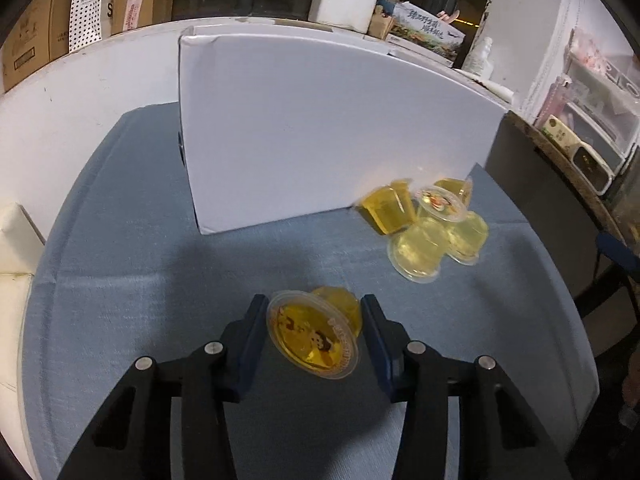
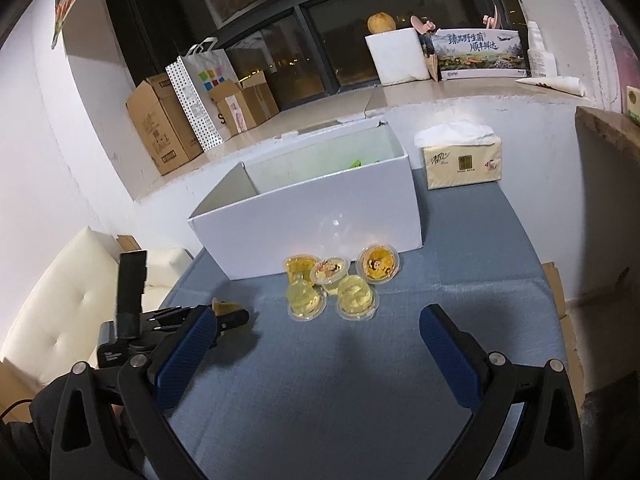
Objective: Organize snacks
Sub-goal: 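Grasp a yellow cartoon-lid jelly cup with the left gripper, then grasp a clear yellow jelly cup with the right gripper, then carry both jelly cups into the white box and open both grippers, then grasp a cartoon-lid jelly cup with the right gripper, then grasp a yellow jelly cup with the left gripper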
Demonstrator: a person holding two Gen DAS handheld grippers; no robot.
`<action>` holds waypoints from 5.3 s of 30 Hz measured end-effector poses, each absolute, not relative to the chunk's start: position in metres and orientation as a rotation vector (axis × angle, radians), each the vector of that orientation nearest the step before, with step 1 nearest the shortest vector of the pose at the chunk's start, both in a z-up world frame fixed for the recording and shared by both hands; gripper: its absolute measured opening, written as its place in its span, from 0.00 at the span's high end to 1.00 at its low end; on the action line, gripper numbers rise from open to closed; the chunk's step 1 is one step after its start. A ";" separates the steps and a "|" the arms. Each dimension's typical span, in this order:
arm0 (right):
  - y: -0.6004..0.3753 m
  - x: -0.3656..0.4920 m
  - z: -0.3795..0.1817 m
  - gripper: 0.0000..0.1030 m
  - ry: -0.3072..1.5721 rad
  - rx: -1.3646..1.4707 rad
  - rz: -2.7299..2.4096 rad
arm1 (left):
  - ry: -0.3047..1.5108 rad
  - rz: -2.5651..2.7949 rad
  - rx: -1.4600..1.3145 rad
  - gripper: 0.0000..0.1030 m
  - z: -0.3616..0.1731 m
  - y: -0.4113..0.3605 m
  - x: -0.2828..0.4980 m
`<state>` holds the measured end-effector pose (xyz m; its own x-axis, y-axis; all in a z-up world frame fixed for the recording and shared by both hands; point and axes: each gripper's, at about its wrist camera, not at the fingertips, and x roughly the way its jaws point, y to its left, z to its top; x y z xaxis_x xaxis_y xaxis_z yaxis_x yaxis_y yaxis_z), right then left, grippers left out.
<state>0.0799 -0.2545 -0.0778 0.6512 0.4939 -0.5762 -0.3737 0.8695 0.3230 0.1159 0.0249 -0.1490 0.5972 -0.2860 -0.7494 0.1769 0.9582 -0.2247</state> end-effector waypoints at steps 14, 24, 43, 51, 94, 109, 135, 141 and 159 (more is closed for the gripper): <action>-0.220 0.142 -0.128 0.00 0.845 -0.005 0.449 | 0.744 -0.346 -0.171 0.50 -0.086 0.048 0.040; -0.207 0.182 -0.151 0.11 0.911 -0.001 0.488 | 0.730 -0.322 -0.204 0.50 -0.080 0.069 0.021; -0.233 0.137 -0.126 0.65 0.837 0.054 0.507 | 0.737 -0.378 -0.179 0.50 -0.076 0.048 0.032; -0.234 0.127 -0.055 0.65 0.676 0.025 0.547 | 0.629 -0.413 -0.136 0.50 -0.028 0.032 0.074; -0.210 0.204 -0.013 0.00 0.616 0.031 0.509 | 0.637 -0.248 -0.085 0.00 -0.005 0.035 0.193; -0.263 0.121 -0.097 0.00 0.765 0.160 0.438 | 0.682 -0.287 -0.186 0.00 -0.054 0.030 0.073; -0.232 0.219 -0.163 0.41 0.882 0.306 0.447 | 0.737 -0.243 -0.258 0.00 -0.079 0.053 0.056; -0.242 0.217 -0.158 0.48 0.858 0.328 0.459 | 0.758 -0.269 -0.261 0.00 -0.085 0.043 0.067; -0.282 0.139 -0.112 0.48 0.734 0.320 0.483 | 0.903 -0.149 -0.456 0.01 -0.136 -0.011 0.188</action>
